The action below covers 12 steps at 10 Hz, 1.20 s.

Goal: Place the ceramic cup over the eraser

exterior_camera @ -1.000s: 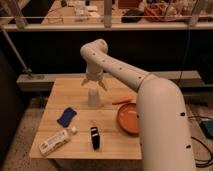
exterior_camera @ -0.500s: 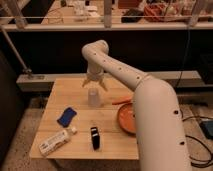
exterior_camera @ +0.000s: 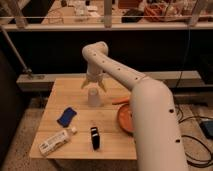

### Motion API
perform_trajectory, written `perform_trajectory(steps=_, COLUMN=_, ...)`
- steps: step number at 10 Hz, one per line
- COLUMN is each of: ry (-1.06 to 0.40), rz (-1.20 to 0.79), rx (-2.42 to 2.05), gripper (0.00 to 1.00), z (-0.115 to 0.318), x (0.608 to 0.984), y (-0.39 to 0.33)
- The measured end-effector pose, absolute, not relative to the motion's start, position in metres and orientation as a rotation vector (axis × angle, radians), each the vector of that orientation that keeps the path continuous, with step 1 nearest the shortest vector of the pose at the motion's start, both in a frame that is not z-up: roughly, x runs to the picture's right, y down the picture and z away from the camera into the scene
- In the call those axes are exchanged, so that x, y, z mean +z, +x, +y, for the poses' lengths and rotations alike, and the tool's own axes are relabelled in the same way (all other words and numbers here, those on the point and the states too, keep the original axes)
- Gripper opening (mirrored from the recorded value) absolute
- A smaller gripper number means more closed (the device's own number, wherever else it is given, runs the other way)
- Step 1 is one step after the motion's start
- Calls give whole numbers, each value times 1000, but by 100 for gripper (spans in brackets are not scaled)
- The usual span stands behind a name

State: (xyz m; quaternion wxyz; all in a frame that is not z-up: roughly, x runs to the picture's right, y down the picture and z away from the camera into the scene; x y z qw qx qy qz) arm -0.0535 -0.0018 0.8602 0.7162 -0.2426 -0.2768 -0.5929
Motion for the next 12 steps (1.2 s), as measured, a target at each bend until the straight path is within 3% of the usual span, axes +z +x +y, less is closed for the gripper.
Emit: perform_trajectory(steps=12, ry=-558, rz=-655, rx=-1330, gripper=80, z=21, x=890, y=-55)
